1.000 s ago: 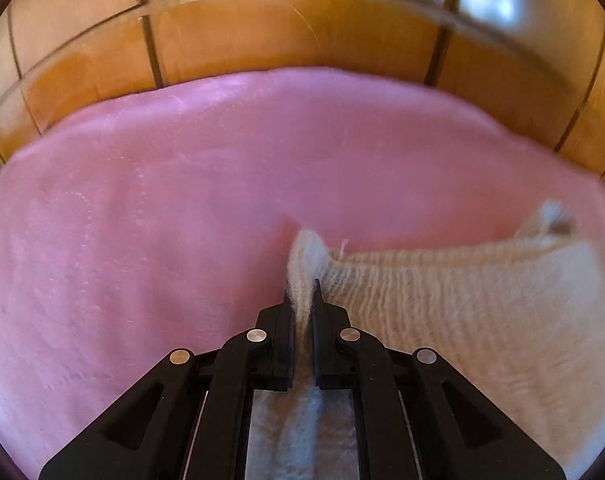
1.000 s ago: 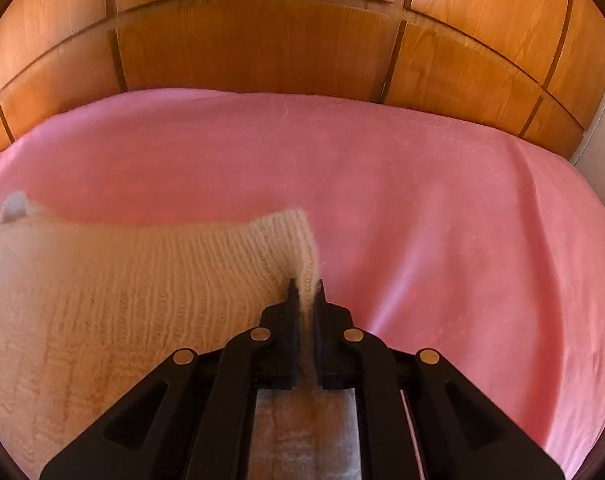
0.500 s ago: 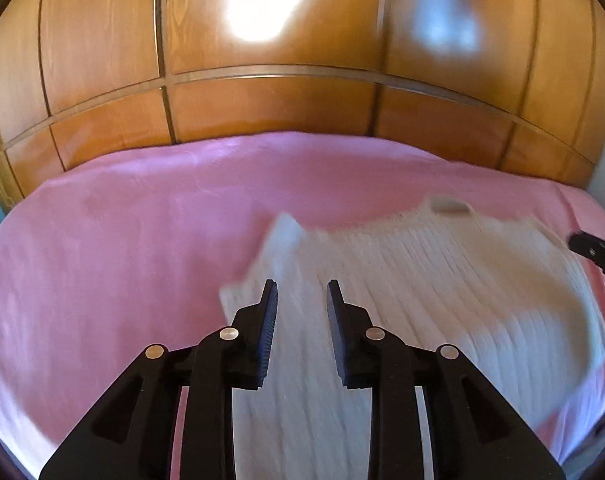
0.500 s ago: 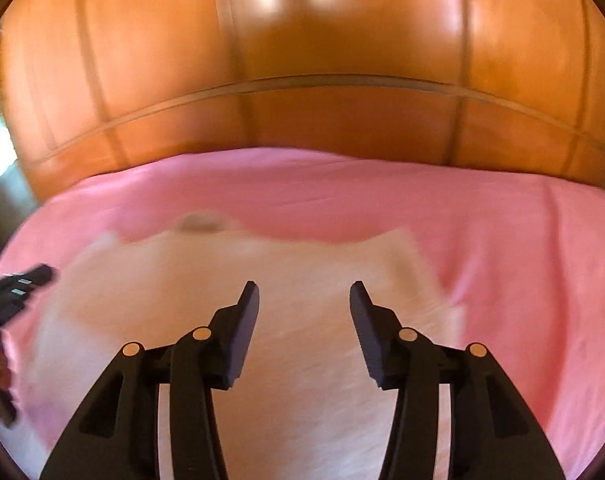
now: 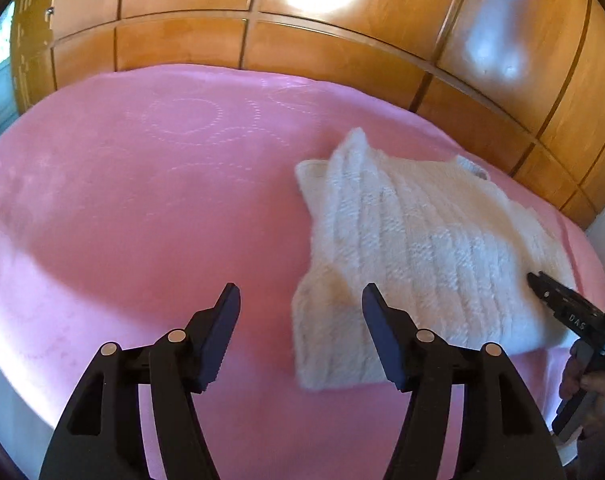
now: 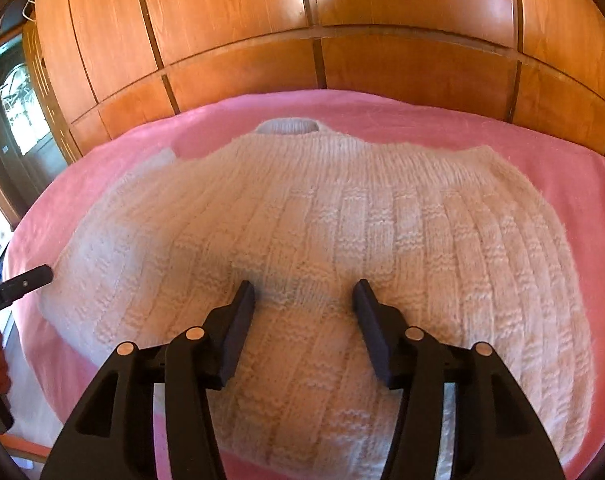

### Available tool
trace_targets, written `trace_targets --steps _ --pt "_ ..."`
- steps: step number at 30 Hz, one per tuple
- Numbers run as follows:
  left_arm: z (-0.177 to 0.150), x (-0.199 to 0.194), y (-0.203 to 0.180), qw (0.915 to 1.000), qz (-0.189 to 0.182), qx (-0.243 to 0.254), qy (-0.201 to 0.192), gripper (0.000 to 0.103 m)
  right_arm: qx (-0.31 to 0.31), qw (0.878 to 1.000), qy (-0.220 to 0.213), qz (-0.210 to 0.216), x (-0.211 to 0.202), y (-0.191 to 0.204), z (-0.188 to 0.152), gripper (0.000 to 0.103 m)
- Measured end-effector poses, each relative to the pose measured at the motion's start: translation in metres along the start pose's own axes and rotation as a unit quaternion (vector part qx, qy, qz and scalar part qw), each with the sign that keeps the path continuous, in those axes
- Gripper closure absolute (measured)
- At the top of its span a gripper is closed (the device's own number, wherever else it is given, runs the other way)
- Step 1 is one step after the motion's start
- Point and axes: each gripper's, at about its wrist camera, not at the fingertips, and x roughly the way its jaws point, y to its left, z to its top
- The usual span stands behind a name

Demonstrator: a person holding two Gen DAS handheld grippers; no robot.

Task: Fold small clothes

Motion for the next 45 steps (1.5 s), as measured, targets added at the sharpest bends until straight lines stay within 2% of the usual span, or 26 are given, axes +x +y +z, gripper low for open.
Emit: trace_targets --steps 3,7,13,20,24,28,29,31,32,40,43,44,45 --pt "-0.005 -0.013 -0.006 0.9998 0.012 0.012 -0.012 0.041 -0.002 1.000 -0.011 -0.005 -0.003 0.003 -0.004 0.050" --pt "-0.007 -0.018 -0.015 0.9966 0.058 0.049 -0.033 0.041 0.003 1.000 -0.010 -0.005 -0.004 0.004 -0.004 0.049" --pt "-0.011 -0.020 -0.018 0.9949 0.067 0.066 -0.036 0.041 0.003 1.000 -0.012 -0.007 -0.003 0.003 -0.004 0.047" --pt "-0.009 -0.011 -0.017 0.9956 0.052 0.074 -0.024 0.041 -0.001 1.000 -0.012 -0.013 0.001 0.006 -0.003 0.044" --pt "-0.009 -0.001 -0.015 0.9966 0.041 0.071 -0.009 0.051 -0.003 1.000 -0.013 -0.014 0.003 0.007 -0.003 0.043" --pt "-0.008 0.009 -0.014 0.9977 0.015 0.066 0.007 0.073 -0.002 1.000 -0.014 -0.014 0.004 0.007 -0.003 0.040" --pt "-0.008 0.013 -0.013 0.9980 0.004 0.062 0.014 0.084 -0.003 1.000 -0.015 -0.015 0.004 0.007 -0.003 0.040" --pt "-0.009 0.019 -0.011 0.9986 -0.003 0.050 0.019 0.095 -0.003 1.000 -0.016 -0.016 0.005 0.008 -0.003 0.039" --pt "-0.009 0.022 -0.008 0.9989 -0.006 0.042 0.021 0.097 -0.001 1.000 -0.017 -0.016 0.005 0.007 -0.003 0.039" --pt "-0.016 0.013 0.004 0.9990 -0.027 0.028 0.020 0.098 0.006 1.000 -0.023 -0.012 0.007 0.005 -0.003 0.038" --pt "-0.007 -0.001 0.001 0.9987 -0.035 0.036 0.003 0.098 0.005 1.000 -0.026 -0.011 0.006 0.004 -0.004 0.038" --pt "-0.001 -0.003 0.002 0.9986 -0.040 0.036 0.000 0.095 0.006 1.000 -0.026 -0.011 0.006 0.004 -0.005 0.038" --pt "0.004 -0.004 0.003 0.9986 -0.042 0.030 -0.001 0.088 0.008 1.000 -0.027 -0.010 0.006 0.004 -0.005 0.038"
